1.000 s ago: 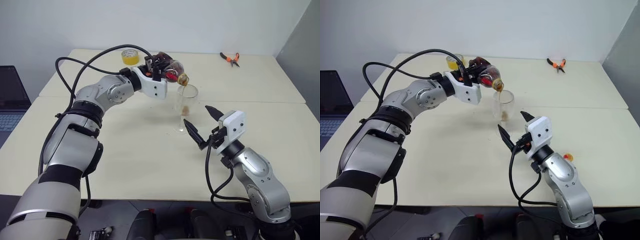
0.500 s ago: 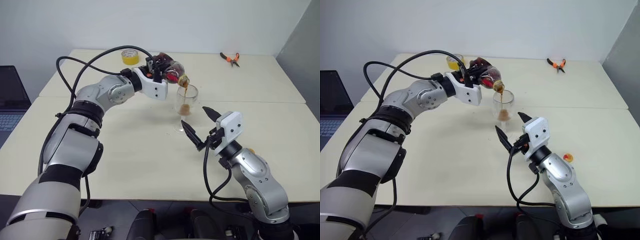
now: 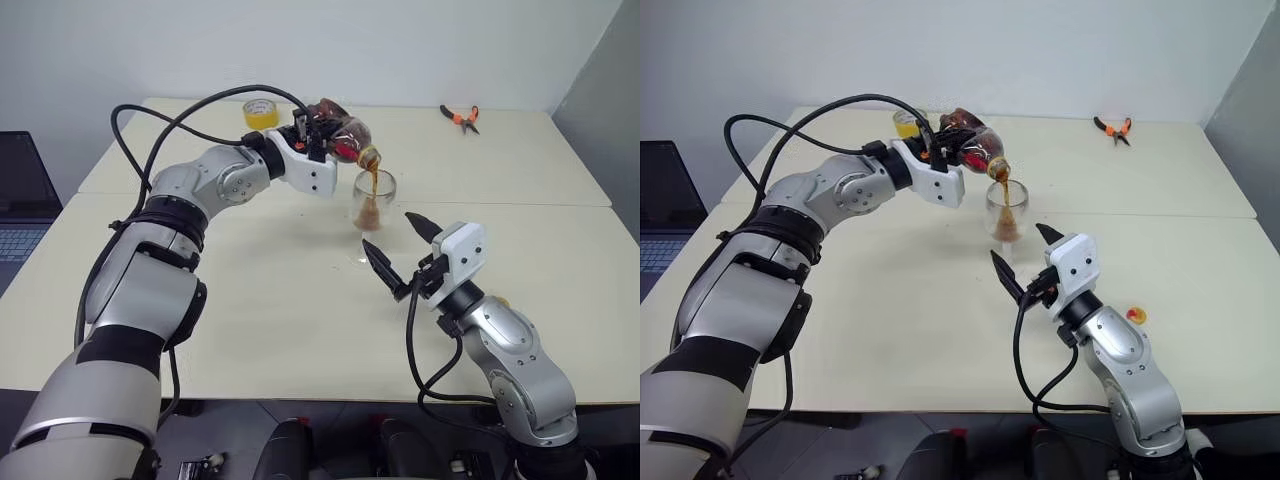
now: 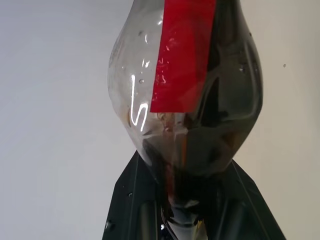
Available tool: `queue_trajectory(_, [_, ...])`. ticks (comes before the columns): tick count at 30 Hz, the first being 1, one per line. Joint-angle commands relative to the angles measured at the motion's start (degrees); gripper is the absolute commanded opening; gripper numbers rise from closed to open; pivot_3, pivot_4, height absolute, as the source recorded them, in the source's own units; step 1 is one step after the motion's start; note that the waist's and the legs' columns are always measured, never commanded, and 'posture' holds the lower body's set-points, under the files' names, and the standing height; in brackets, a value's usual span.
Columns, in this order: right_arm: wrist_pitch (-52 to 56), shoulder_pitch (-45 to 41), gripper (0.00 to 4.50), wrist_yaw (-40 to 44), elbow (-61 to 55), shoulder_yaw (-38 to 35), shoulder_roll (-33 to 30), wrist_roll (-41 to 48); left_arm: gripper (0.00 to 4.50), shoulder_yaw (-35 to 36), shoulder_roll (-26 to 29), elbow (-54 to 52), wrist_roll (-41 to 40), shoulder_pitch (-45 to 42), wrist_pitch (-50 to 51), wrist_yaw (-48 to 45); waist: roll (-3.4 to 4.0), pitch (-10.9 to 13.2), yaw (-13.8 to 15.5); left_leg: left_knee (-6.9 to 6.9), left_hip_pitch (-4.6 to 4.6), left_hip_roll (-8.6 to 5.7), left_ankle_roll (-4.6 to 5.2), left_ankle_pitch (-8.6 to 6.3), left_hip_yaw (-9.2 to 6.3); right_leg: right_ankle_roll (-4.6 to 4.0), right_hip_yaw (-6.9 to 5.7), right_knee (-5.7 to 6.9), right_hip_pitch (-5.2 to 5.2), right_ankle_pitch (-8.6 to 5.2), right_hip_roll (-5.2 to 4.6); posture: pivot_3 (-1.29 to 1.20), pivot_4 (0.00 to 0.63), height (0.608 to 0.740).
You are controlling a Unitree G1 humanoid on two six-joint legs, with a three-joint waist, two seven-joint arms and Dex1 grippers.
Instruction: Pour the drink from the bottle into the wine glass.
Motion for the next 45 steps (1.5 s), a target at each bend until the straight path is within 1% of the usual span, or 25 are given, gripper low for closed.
queue_trajectory(1, [-0.94, -0.74, 4.5, -0.14, -2.04, -0.77, 0.21, 0.38, 0.63, 0.35, 1.0, -0.42, -0.22, -2.96, -0.11, 1.84, 0.0, 0.0, 0.0, 0.0, 0.0, 0.0, 0.0, 0.0, 0.0, 0.0, 0.0, 0.0, 0.0, 0.0, 0.0, 0.0, 0.15, 0.74])
queue_trajectory(28, [-0.25, -0.96, 4.5, 0.11, -2.44, -1.04, 0.44, 1.19, 0.63, -0.93, 1.29, 1.4, 0.96, -3.78, 0.77, 3.55, 0.0, 0.0, 0.0, 0.01, 0.0, 0.0, 0.0, 0.0, 0.0, 0.0, -0.01, 0.01, 0.0, 0.0, 0.0, 0.0, 0.15, 0.74])
queue_trajectory(45, [0.08, -1.15, 4.5, 0.42, -2.68, -1.11, -0.51, 1.9, 0.63, -0.9, 1.07, 1.26, 0.77, -2.98, 1.12, 4.7, 0.0, 0.0, -0.01, 0.02, 0.0, 0.0, -0.01, 0.0, 0.0, 0.0, -0.01, 0.02, 0.0, 0.0, 0.0, 0.0, 0.15, 0.74])
